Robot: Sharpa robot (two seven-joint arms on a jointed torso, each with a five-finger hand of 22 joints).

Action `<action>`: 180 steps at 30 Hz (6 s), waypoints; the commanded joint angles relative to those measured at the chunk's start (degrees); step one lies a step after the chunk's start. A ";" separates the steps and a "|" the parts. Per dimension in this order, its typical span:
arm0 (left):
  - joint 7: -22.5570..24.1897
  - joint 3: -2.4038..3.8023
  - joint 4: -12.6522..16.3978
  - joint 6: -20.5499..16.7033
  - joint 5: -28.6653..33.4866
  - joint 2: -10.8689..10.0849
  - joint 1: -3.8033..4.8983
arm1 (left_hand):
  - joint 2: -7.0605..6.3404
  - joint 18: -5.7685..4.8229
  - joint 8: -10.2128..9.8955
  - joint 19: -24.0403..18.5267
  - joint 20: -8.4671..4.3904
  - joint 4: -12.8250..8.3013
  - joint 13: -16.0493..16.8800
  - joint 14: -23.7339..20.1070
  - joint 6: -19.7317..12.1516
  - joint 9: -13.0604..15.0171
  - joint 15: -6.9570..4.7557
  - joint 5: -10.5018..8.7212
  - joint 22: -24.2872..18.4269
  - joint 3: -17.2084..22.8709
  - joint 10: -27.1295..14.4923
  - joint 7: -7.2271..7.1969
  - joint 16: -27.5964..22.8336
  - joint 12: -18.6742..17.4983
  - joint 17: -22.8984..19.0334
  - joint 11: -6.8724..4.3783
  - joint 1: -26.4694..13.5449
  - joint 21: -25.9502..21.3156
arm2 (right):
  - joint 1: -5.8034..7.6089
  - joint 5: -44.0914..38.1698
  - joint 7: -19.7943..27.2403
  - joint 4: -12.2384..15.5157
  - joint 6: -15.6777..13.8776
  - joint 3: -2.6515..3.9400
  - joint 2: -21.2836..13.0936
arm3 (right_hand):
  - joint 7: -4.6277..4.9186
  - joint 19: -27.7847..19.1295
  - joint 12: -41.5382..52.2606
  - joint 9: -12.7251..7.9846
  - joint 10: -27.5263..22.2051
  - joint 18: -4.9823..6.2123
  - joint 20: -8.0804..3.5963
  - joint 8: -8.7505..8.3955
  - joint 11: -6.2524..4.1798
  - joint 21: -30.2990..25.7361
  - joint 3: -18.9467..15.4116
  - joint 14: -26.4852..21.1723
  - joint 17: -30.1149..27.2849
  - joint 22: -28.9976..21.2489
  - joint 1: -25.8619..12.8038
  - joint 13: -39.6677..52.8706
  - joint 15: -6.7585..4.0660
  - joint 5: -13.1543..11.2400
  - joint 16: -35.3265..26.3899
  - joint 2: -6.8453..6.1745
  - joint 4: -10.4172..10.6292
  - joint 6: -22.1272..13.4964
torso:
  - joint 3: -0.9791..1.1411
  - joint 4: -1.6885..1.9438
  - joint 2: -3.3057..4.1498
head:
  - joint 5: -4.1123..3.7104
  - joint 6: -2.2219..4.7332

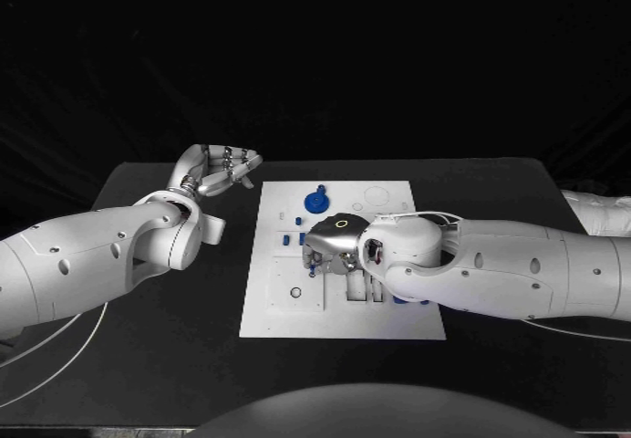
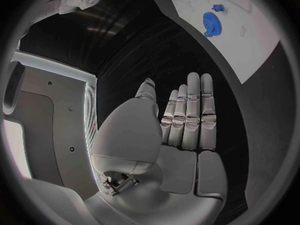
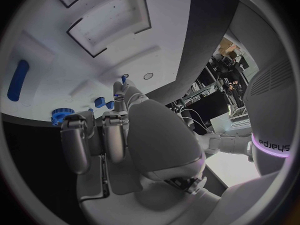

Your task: Assemble the parts on the task board

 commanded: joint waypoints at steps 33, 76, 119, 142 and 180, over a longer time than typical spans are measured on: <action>0.22 0.04 0.15 0.26 -0.28 0.16 0.01 | 0.79 0.72 0.09 0.42 0.17 0.08 0.06 0.43 -0.34 0.07 0.01 0.34 -0.13 -0.39 -0.07 -0.17 -0.37 0.05 -0.14 0.08 -0.02 -0.40 | -0.27 1.21 -0.17 -0.37 3.86 -0.14 0.62 | 0.01 5.90 -0.20 0.06 -0.58 -0.39 0.42 -0.21 0.10 0.26 0.34 6.08 15.09 15.08 -0.53 -0.01 0.46 0.12 0.24 -0.84 0.13 0.10 | -0.02 -0.04 0.04 | -0.33 0.32; 0.19 0.03 -0.84 0.54 -0.28 0.89 -0.01 | 0.79 0.72 0.09 0.42 0.17 0.08 0.06 0.43 -0.34 0.07 0.01 0.34 -0.13 -0.39 -0.07 -0.17 -0.37 0.05 -0.14 0.08 -0.02 -0.40 | 7.19 12.60 0.88 7.36 -15.61 -0.13 -11.02 | 1.56 5.90 3.76 0.98 -8.55 -0.39 1.86 1.64 2.02 0.26 -3.70 6.08 15.09 15.08 -8.22 0.96 2.48 -0.10 0.24 -4.90 2.08 -8.58 | -0.07 -0.02 -0.07 | -0.75 0.57; 0.25 0.05 -1.62 0.02 -0.33 0.93 -0.16 | 1.53 0.72 0.09 0.62 0.15 0.09 0.06 0.56 -0.38 0.08 0.00 0.42 -0.45 -0.49 -0.06 -0.18 -0.54 0.07 -0.35 0.06 0.32 -0.66 | 6.02 10.26 -9.99 1.15 7.42 -0.27 -11.96 | 3.99 5.90 1.17 -0.72 -12.57 -0.39 4.15 -2.09 3.90 0.26 -6.15 6.08 15.09 15.08 -10.06 0.46 4.34 -0.12 0.24 -4.43 1.77 -11.66 | -0.03 0.08 0.08 | -2.44 0.93; 0.32 0.05 -1.48 0.24 -0.33 1.01 -0.16 | 1.53 0.72 0.09 0.62 0.15 0.09 0.06 0.56 -0.38 0.08 0.00 0.42 -0.45 -0.49 -0.06 -0.18 -0.54 0.07 -0.35 0.06 0.32 -0.66 | 5.71 10.28 -10.98 -0.39 8.75 -0.27 -9.61 | 0.05 5.90 2.22 -0.22 -6.34 -0.39 0.63 -0.27 0.24 0.26 -3.97 6.08 15.09 15.08 -6.87 0.18 0.35 -0.14 0.24 -1.82 0.82 -5.45 | 0.03 0.01 0.00 | -2.16 0.70; 0.35 0.07 -1.42 -0.06 -0.33 0.96 -0.16 | 1.79 0.71 0.09 0.71 0.14 0.08 0.06 0.60 -0.39 0.08 0.00 0.49 -0.60 -0.62 -0.07 -0.19 -0.62 0.07 -0.45 0.06 0.45 -0.79 | 7.34 7.05 -6.15 4.00 -4.10 -0.23 -13.07 | -1.28 5.90 1.83 0.64 0.02 -0.39 -0.96 1.64 -1.21 0.26 0.28 6.08 15.09 15.08 -2.59 0.06 -0.99 -0.14 0.24 1.13 -0.13 0.01 | 0.03 -0.01 0.05 | -1.67 0.57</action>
